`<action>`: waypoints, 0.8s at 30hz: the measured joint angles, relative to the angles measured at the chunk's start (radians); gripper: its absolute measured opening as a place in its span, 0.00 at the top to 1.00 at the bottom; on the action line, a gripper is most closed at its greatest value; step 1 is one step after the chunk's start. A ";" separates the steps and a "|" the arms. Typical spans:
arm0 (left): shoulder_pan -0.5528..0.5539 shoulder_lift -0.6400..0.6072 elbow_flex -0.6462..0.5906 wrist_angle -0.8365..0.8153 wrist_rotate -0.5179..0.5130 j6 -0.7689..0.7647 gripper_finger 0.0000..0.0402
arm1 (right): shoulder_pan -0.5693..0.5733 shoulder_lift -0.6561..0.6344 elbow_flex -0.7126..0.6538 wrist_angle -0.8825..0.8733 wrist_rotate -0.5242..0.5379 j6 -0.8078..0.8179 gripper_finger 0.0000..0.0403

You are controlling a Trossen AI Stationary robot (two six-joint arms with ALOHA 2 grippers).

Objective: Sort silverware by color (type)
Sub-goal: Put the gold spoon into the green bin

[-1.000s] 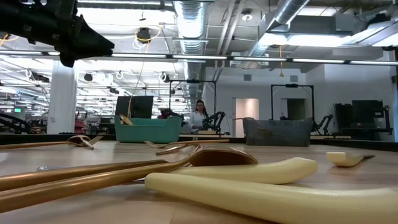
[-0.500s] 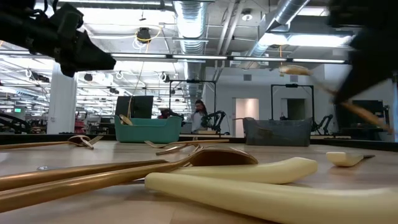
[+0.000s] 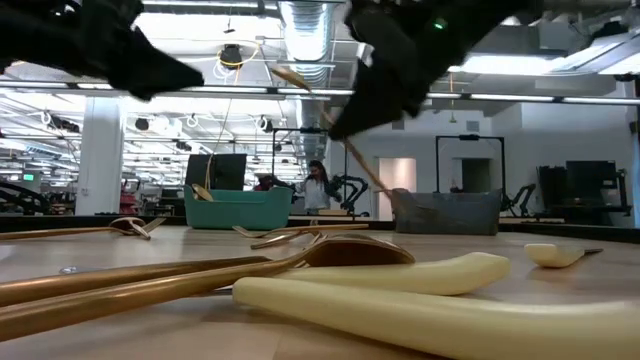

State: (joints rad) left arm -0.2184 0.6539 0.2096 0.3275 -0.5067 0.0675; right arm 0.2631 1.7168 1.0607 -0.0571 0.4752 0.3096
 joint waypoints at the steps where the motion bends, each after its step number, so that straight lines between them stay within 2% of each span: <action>1: 0.000 0.005 0.000 0.024 0.060 0.044 0.71 | -0.015 0.000 0.000 0.031 -0.057 -0.023 0.88; 4: -0.001 0.026 0.000 0.110 0.197 0.115 0.71 | -0.052 0.000 0.000 0.089 -0.142 -0.046 0.88; 7: 0.004 0.067 0.000 0.208 0.215 0.114 0.71 | -0.067 0.000 0.000 0.118 -0.130 -0.059 0.88; 10: 0.006 0.130 0.000 0.255 0.223 0.189 0.71 | -0.081 0.000 0.000 0.146 -0.151 -0.060 0.88; 15: -0.010 0.243 0.008 0.369 0.267 0.459 0.71 | -0.101 0.000 0.000 0.180 -0.391 -0.007 0.88; 17: -0.023 0.280 0.027 0.433 0.286 0.554 0.71 | -0.101 0.000 0.000 0.195 -0.448 0.019 0.88; 20: -0.038 0.330 0.068 0.451 0.351 0.688 0.71 | -0.100 0.000 0.000 0.221 -0.475 0.030 0.88; 24: -0.043 0.416 0.131 0.442 0.378 0.726 0.71 | -0.100 -0.001 0.000 0.233 -0.475 0.030 0.88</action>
State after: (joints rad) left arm -0.2611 1.0695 0.3407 0.7696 -0.1289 0.7933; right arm 0.1631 1.7161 1.0607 0.1757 0.0004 0.3401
